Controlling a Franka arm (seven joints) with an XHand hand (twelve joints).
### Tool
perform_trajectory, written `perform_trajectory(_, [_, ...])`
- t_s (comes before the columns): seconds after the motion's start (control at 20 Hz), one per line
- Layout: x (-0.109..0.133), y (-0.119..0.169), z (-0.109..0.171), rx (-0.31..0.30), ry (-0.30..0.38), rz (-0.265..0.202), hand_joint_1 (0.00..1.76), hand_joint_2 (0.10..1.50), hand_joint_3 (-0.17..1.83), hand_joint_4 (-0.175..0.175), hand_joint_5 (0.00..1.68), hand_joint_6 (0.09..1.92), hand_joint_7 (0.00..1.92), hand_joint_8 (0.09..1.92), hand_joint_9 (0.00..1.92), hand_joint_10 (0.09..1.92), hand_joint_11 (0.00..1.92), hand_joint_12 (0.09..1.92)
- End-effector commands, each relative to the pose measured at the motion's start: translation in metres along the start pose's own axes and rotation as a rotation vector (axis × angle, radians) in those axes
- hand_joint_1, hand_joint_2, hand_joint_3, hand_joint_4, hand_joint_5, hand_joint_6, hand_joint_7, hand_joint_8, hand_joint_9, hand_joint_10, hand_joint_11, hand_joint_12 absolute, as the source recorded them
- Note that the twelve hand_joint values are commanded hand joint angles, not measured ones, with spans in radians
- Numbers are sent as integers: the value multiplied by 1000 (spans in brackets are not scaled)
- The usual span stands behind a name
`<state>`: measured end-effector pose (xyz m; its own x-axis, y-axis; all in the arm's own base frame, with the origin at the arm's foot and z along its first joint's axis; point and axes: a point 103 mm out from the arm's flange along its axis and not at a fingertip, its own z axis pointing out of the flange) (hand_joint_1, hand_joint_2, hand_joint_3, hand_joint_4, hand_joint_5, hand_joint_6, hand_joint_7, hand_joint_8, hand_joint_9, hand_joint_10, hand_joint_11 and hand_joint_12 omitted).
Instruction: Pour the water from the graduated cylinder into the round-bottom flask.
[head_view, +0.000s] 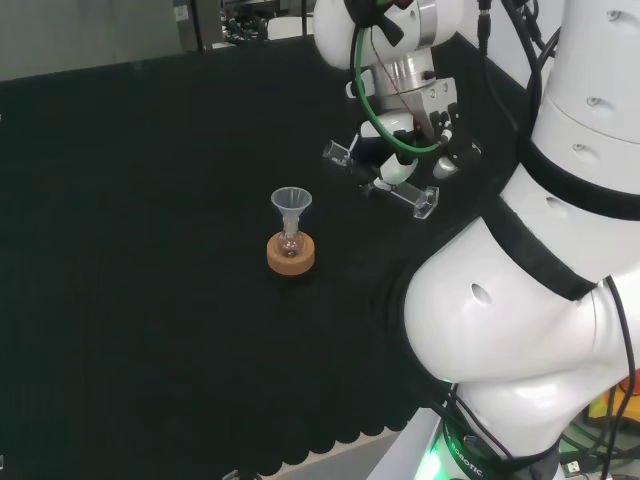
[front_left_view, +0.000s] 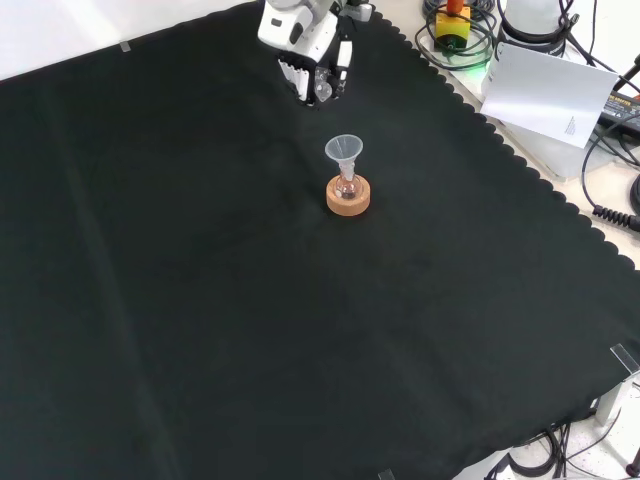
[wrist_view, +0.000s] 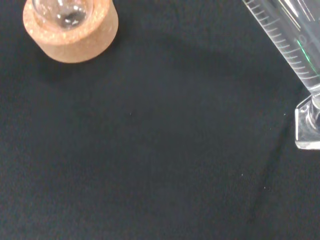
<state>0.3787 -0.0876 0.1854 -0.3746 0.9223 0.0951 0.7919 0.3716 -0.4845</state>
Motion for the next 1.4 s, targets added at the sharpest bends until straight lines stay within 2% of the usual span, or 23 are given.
perform_trajectory(0.05, [10, 3, -2, 50, -39, -12, 1101, 1163, -2, -92, 906, 1134, 1217, 385, 1435, 87, 1292, 735])
perform_trajectory(0.25, [12, 4, -2, 83, -52, -14, 1102, 1162, -3, -92, 909, 1131, 1219, 383, 1436, 87, 1292, 733])
perform_trajectory(0.5, [15, 7, -2, 166, -72, -22, 1103, 1161, -3, -93, 911, 1128, 1222, 381, 1439, 87, 1293, 732])
perform_trajectory(0.7, [17, 10, 0, 210, -84, -29, 1103, 1160, -3, -93, 912, 1126, 1226, 379, 1440, 87, 1296, 731])
perform_trajectory(1.4, [27, 14, -8, 295, -143, -31, 1104, 1159, -3, -94, 914, 1124, 1230, 374, 1443, 87, 1302, 730])
